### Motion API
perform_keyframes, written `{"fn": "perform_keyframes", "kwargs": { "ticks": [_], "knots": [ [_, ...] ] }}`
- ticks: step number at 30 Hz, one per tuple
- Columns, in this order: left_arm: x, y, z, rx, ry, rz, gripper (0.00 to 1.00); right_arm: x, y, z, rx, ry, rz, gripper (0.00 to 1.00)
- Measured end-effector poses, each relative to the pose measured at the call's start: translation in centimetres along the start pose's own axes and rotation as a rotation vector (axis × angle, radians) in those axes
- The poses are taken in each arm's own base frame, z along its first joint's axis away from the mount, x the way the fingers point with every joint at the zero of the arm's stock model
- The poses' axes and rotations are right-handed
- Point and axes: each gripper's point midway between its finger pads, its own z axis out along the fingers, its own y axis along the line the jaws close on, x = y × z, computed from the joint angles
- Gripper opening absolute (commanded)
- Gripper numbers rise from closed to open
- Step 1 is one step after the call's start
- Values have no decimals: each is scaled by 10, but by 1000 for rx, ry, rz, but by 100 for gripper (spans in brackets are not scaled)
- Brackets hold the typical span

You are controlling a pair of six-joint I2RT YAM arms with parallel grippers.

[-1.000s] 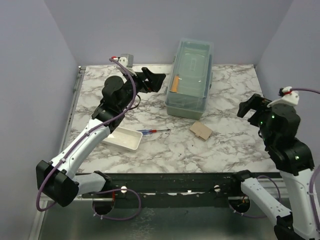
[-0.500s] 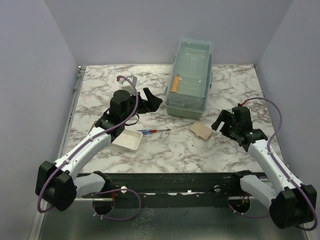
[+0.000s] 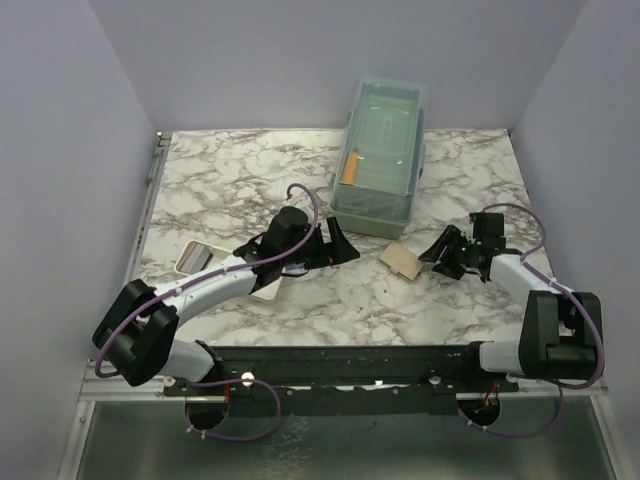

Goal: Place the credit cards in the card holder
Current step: Open the card holder at the center of the board.

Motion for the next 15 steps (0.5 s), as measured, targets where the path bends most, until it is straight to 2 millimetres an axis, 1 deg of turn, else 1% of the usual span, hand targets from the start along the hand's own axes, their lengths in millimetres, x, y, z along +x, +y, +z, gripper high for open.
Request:
{"fn": "perform_keyframes", "kwargs": {
  "ticks": [3,5,7,9,11,13,15],
  "knots": [
    [13,0,9,-6,42,-64,85,3,-5,6,9,30,-17,47],
    [19,0,14,-8,55,-101,85,5,-6,8,6,39,-32,35],
    [24,4,21,-15,66,-133,84,5,-4,11,-13,46,-45,27],
    [30,6,25,-17,76,-157,82,8,-2,16,-42,62,-48,23],
    [39,11,29,-18,93,-179,82,18,-1,22,-64,86,-44,21],
    [47,18,32,-29,111,-197,82,31,10,26,-110,105,-49,21],
    [52,22,33,-34,124,-200,82,52,25,29,-166,133,-67,21]
  ]
}}
